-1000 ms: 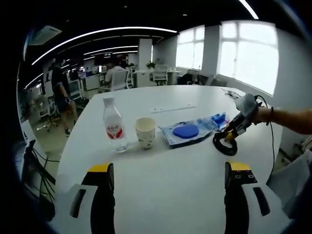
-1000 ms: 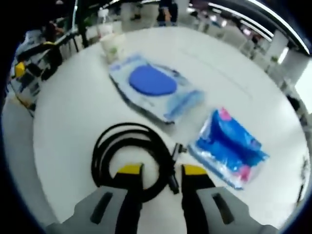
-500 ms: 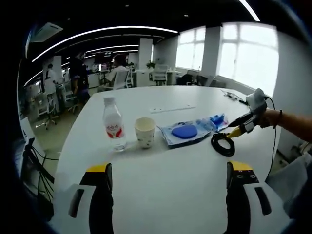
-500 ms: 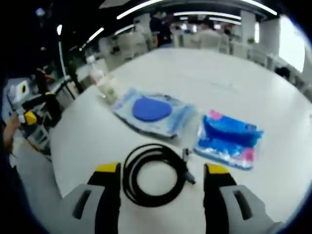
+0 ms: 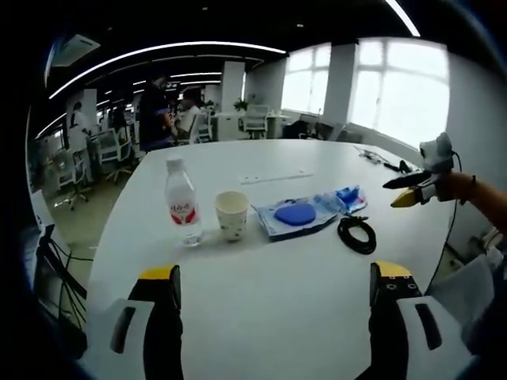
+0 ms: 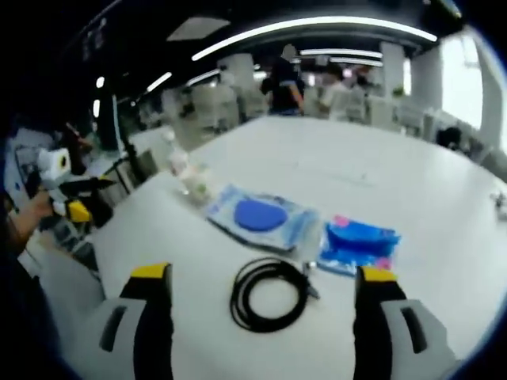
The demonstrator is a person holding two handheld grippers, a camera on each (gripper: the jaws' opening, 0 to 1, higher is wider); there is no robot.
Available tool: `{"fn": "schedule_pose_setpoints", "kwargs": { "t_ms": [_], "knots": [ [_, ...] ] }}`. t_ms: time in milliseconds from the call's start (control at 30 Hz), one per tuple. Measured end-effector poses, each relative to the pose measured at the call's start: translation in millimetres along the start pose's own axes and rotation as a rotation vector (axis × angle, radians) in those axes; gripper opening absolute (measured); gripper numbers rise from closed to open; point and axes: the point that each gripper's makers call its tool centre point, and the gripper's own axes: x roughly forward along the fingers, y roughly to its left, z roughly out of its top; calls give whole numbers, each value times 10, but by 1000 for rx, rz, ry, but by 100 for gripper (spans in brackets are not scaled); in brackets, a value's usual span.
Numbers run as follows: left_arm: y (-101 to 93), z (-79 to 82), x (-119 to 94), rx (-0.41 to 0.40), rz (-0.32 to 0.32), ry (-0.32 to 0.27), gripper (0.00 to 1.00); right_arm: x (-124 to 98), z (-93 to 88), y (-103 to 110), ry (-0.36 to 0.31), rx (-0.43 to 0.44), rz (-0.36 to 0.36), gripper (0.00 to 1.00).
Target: Arrange the tabletop items into an orderly group along one side of the table until the central work area is clear of visible clutter.
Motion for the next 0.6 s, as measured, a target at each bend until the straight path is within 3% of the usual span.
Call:
{"fn": "schedule_pose_setpoints", "kwargs": {
  "t_ms": [167, 600],
  "knots": [
    [-8, 4, -63, -2, -7, 2, 100, -190, 92, 81, -35, 7, -18, 99],
    [-90, 22, -252, 0, -30, -7, 100, -569, 111, 292, -78, 6, -36, 100]
  ]
}}
